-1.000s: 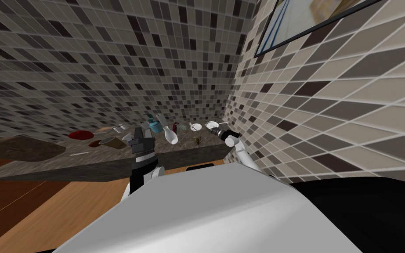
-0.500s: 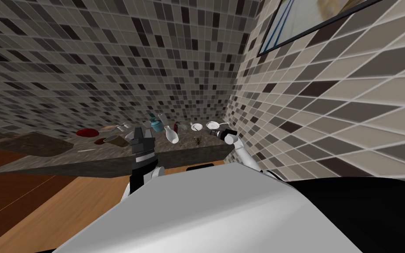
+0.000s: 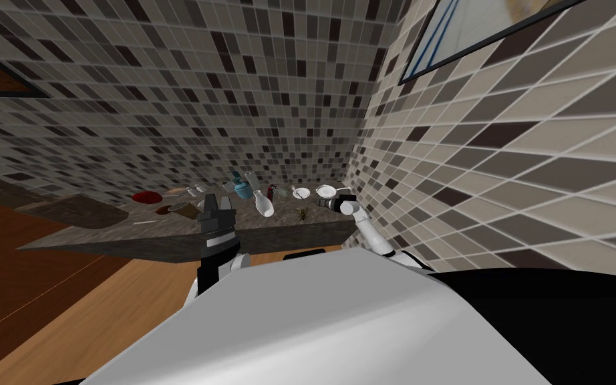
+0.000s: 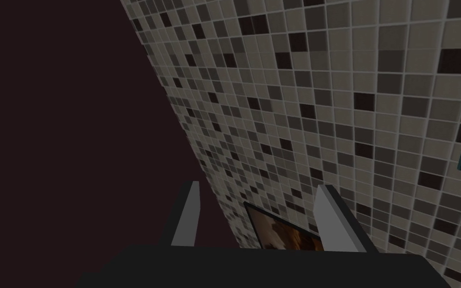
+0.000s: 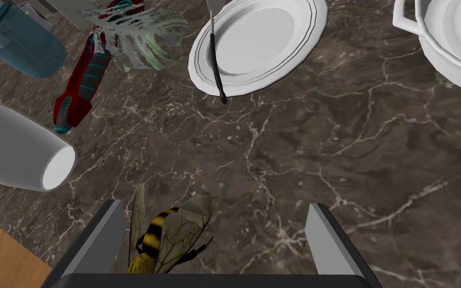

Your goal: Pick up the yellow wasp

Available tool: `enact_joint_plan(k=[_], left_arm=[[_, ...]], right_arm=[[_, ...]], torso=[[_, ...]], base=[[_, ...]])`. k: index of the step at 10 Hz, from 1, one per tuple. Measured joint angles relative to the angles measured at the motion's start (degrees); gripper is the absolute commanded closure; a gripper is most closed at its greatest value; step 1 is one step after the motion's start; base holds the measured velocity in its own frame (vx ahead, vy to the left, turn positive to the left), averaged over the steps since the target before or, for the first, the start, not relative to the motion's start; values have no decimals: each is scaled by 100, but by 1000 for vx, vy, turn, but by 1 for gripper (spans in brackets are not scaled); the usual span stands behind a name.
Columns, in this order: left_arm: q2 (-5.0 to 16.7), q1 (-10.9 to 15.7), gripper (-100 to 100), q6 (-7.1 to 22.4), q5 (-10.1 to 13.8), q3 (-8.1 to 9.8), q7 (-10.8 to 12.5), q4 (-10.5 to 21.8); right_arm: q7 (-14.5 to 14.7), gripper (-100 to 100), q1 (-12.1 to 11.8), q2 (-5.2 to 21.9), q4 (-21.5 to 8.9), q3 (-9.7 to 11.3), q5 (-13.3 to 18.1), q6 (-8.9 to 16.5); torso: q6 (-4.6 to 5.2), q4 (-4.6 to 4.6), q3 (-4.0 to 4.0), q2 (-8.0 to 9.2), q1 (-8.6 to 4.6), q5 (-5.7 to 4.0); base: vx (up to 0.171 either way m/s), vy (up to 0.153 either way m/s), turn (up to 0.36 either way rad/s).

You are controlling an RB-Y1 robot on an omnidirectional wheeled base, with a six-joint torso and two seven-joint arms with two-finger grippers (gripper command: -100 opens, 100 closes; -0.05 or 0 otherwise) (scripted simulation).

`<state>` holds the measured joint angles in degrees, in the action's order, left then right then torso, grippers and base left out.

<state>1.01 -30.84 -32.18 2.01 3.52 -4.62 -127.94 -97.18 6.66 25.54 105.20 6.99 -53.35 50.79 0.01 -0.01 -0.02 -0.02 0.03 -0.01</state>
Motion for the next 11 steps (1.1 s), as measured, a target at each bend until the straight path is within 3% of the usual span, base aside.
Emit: enact_joint_plan(k=[11], left_arm=[[0, -1, 0, 0, 0, 0, 0, 0]], right_arm=[[-1358, -100, 767, 267, -969, 198, -784, 1576]], torso=[[4, 0, 1, 1, 4, 1]], base=[[-1, 3, 67]])
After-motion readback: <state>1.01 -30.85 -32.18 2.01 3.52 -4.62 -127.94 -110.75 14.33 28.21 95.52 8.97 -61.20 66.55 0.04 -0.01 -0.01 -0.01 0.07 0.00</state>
